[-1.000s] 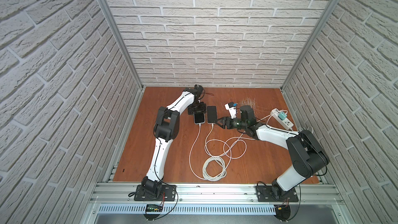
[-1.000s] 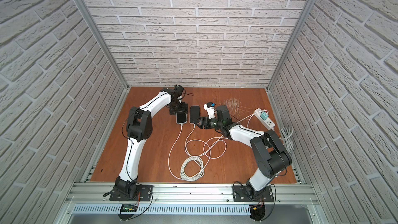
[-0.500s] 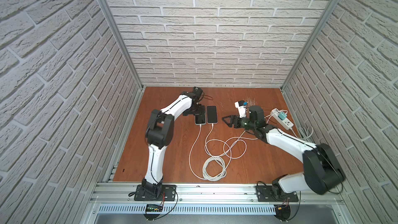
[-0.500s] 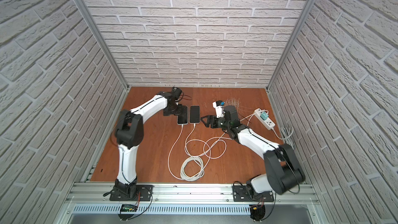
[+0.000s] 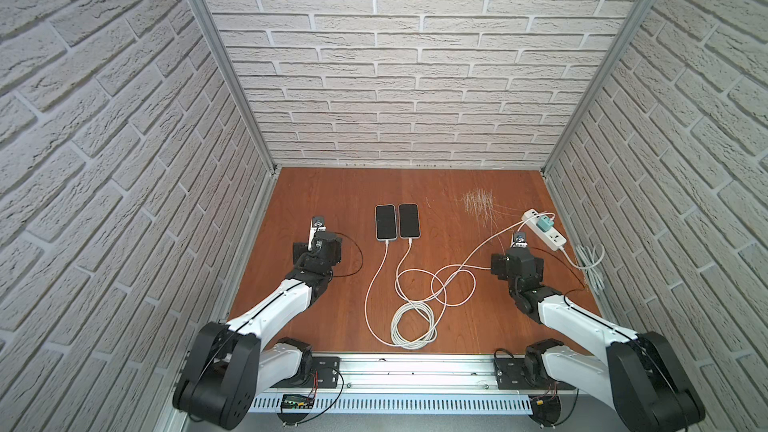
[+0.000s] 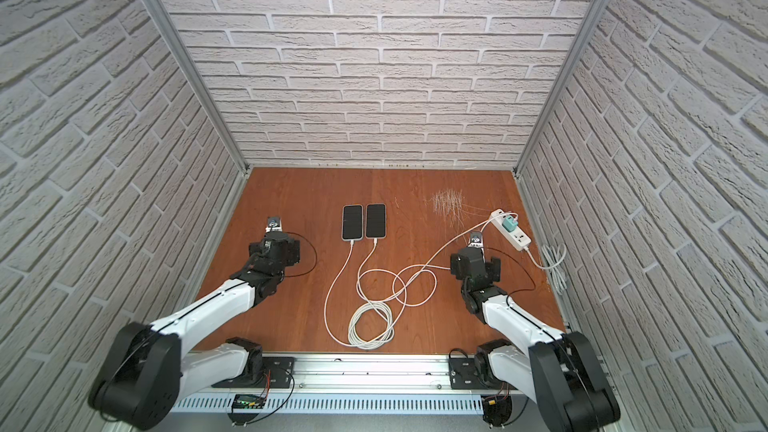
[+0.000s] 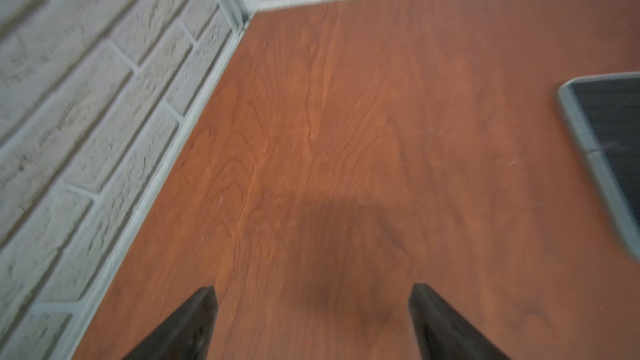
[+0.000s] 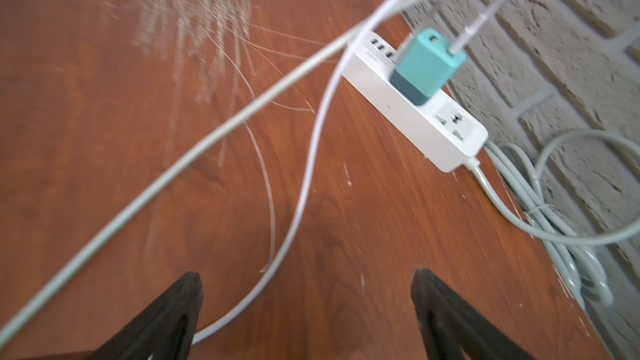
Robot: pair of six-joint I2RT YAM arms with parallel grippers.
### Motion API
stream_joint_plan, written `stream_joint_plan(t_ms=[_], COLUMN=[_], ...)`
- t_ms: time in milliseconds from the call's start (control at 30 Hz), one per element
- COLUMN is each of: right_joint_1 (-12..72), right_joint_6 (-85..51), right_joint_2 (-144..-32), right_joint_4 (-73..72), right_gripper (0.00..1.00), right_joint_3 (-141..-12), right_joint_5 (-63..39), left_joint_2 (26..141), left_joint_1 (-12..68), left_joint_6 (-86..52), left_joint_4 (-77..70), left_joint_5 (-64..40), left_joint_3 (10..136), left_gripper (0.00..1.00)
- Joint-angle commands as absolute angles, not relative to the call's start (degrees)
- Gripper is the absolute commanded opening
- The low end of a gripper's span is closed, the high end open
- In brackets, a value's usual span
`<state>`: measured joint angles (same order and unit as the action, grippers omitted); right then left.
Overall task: Plug the charging cable into the phone
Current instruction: Reset both arms
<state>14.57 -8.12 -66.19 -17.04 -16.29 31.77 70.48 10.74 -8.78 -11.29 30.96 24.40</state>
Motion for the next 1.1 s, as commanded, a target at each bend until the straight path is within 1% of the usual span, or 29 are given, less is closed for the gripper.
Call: stream_joint_plan(t_ms=[0, 67, 133, 167, 200, 233, 267, 300, 333, 367, 400, 433, 467, 633, 1067], right_joint_1=[11.56, 9.87, 7.4, 7.45, 7.38, 7.16, 6.95, 5.53, 3.54, 3.05, 3.0, 2.92, 2.98, 2.99, 2.67], right_joint_6=[-5.25, -5.08, -5.08, -3.22, -2.43, -1.74, -2.28, -4.86, -5.91, -5.68, -5.63, -5.88, -5.46, -3.56, -3.16], right_joint_2=[-69.12, -75.24, -83.9, -85.2, -85.83, -89.51, -90.26, -87.73, -88.3, -89.31, -88.49, -87.13, -87.89, -87.58, -88.23], right_joint_4=[-39.48, -53.95, -62.27, -60.11, -54.72, -59.92, -56.74, -49.02, -48.04, -52.93, -51.69, -48.28, -49.85, -46.9, -46.72], right_gripper=[0.98, 0.97, 0.93, 0.9, 0.86, 0.91, 0.96, 1.0, 0.99, 0.99, 0.99, 0.99, 0.99, 0.99, 0.99], right_joint_3=[-16.24, -14.4, -14.84, -16.46, -18.12, -19.1, -20.86, -22.9, -22.85, -21.85, -22.18, -22.64, -22.36, -23.79, -24.18], right_joint_5=[34.77, 32.67, 27.01, 23.56, 18.53, 17.73, 19.77, 18.62, 15.35, 14.21, 13.89, 13.8, 13.11, 8.47, 6.59], left_joint_2=[76.37, 80.59, 85.72, 85.67, 86.39, 87.34, 88.39, 88.58, 88.71, 88.7, 88.68, 88.76, 88.74, 88.68, 88.68], left_joint_1=[3.93, 3.4, 0.96, -0.24, -1.51, -3.03, -4.24, -4.22, -4.05, -4.43, -5.07, -5.18, -5.19, -5.09, -5.11], left_joint_6=[-7.41, -2.3, -1.44, -2.52, -3.46, -4.3, -4.68, -4.05, -3.54, -3.66, -3.97, -4.07, -4.11, -4.13, -4.11], left_joint_4=[-34.66, -40.67, -50.1, -46.83, -46.48, -47.61, -49.13, -49.97, -50.34, -49.99, -49.7, -49.72, -49.72, -49.75, -49.82], left_joint_5=[25.75, 24.95, 19.23, 16.54, 14.3, 10.62, 7.82, 6.2, 5.93, 5.09, 3.94, 3.73, 3.75, 3.78, 3.83], left_joint_3=[22.91, 23.8, 22.14, 23.31, 23.4, 23.02, 22.62, 22.32, 22.24, 22.39, 22.49, 22.5, 22.5, 22.41, 22.41], left_gripper=[0.89, 0.88, 0.88, 0.87, 0.9, 0.97, 0.98, 0.98, 0.98, 0.98, 0.98, 0.98, 0.98, 0.98, 0.98])
